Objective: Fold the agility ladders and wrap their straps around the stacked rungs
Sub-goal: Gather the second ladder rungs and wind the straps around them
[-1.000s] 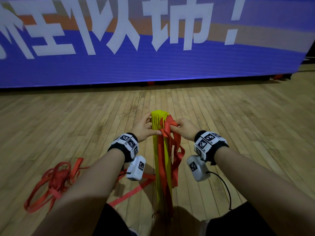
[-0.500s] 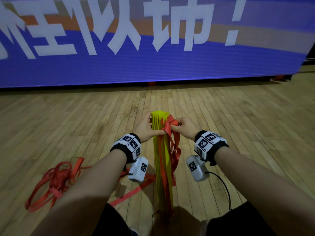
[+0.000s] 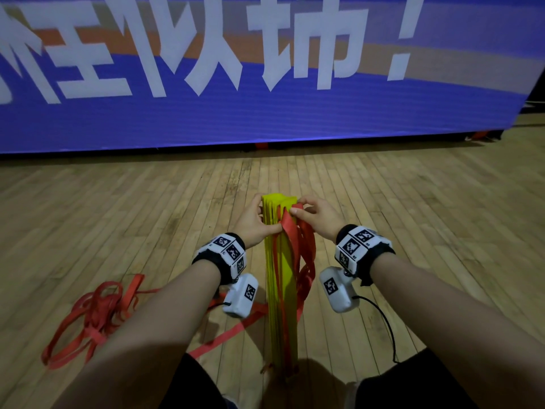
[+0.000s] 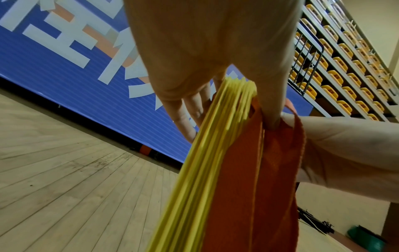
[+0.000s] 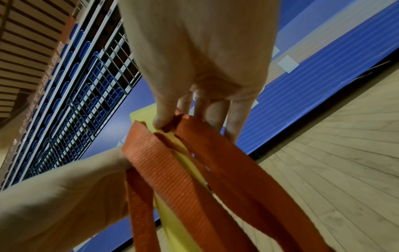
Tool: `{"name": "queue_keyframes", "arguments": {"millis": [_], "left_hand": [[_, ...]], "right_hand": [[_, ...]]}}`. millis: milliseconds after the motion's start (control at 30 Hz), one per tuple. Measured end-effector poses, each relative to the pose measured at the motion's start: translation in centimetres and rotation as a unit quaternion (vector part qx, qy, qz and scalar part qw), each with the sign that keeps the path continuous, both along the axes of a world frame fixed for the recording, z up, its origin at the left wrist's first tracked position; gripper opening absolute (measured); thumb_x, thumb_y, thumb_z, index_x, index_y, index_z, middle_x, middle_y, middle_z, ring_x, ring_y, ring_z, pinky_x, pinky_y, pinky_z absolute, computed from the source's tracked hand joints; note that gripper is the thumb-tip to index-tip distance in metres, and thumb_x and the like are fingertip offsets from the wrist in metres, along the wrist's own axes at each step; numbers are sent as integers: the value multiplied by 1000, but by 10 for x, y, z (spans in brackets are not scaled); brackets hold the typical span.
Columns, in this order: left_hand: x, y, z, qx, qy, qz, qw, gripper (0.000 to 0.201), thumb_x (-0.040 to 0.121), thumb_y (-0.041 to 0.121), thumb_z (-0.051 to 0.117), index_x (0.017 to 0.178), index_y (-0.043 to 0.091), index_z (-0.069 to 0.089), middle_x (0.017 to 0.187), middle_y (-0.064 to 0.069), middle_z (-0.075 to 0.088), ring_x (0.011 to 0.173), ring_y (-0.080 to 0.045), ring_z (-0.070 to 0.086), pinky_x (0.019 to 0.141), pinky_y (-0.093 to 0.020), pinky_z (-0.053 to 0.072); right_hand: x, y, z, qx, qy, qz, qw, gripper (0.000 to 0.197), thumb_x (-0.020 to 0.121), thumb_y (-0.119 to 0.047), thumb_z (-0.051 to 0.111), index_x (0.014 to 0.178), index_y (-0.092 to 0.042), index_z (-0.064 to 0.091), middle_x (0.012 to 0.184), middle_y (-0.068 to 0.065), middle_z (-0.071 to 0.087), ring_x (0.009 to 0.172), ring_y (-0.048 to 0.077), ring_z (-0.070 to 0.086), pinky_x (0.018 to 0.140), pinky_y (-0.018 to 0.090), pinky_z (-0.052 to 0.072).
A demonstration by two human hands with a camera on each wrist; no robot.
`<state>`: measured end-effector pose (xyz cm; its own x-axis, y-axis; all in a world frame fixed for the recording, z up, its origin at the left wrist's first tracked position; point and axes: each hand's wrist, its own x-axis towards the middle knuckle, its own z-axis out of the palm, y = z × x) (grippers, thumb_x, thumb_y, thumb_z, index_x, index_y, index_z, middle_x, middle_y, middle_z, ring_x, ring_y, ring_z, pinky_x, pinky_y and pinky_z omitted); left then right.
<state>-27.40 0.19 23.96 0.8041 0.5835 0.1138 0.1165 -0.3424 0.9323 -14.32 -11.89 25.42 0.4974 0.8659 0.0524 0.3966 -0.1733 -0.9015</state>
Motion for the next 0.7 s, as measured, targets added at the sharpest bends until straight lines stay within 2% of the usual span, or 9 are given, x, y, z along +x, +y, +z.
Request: {"name": "queue_keyframes", "arguments": {"millis": [100,233,300,400,500,600,700], "left_hand": [[1,2,-1,-3,5,-5,1000,58,75,7,79,122,14,45,108,-9,62,100,-26,63,87,-38,55],[1,2,0,2,10,-5,1000,64,75,5,78,127,12,42,102,-2,62,92,-19,64,78,-27,56],[2,1,0,16,10,0,1000,62,74,8,80,123,14,43,102,-2,63,96,-21,63,82,-31,55],[4,2,-3,29,10,15,999,57,73,14,81,117,17,45,102,-6,65,98,-24,64,87,-41,54],[4,2,-5,40,3,30,999,52,73,20,82,111,21,47,101,-9,66,98,-27,63,87,-49,52],[4,0,-5,50,0,34,998,50,72,20,83,107,22,47,99,-9,66,97,-28,63,86,-52,52],[2,1,-5,46,0,39,998,53,71,25,83,108,22,46,99,-8,67,96,-26,63,85,-51,52]], "right_hand": [[-1,2,-1,5,-22,-10,1000,7,93,-26,59,91,-21,54,93,19,68,76,27,65,68,37,54],[-1,3,-3,7,-39,-29,999,12,89,-28,63,83,-24,54,92,15,68,80,27,66,72,39,54],[-2,4,-2,12,-57,-42,997,14,87,-28,67,82,-21,55,88,9,67,78,23,64,71,36,53],[-3,3,-3,31,-87,-55,994,15,84,-27,71,82,-18,59,79,0,61,74,15,57,64,26,47],[-6,4,-2,68,-139,-104,982,21,81,-29,73,93,-16,62,81,-1,58,74,11,53,63,21,42],[-8,5,0,118,-153,-132,972,22,80,-29,73,83,-16,56,72,-3,53,67,11,49,59,21,39],[-7,2,1,127,-182,-166,961,24,80,-30,73,82,-19,52,67,-7,50,61,8,47,55,19,37]]}}
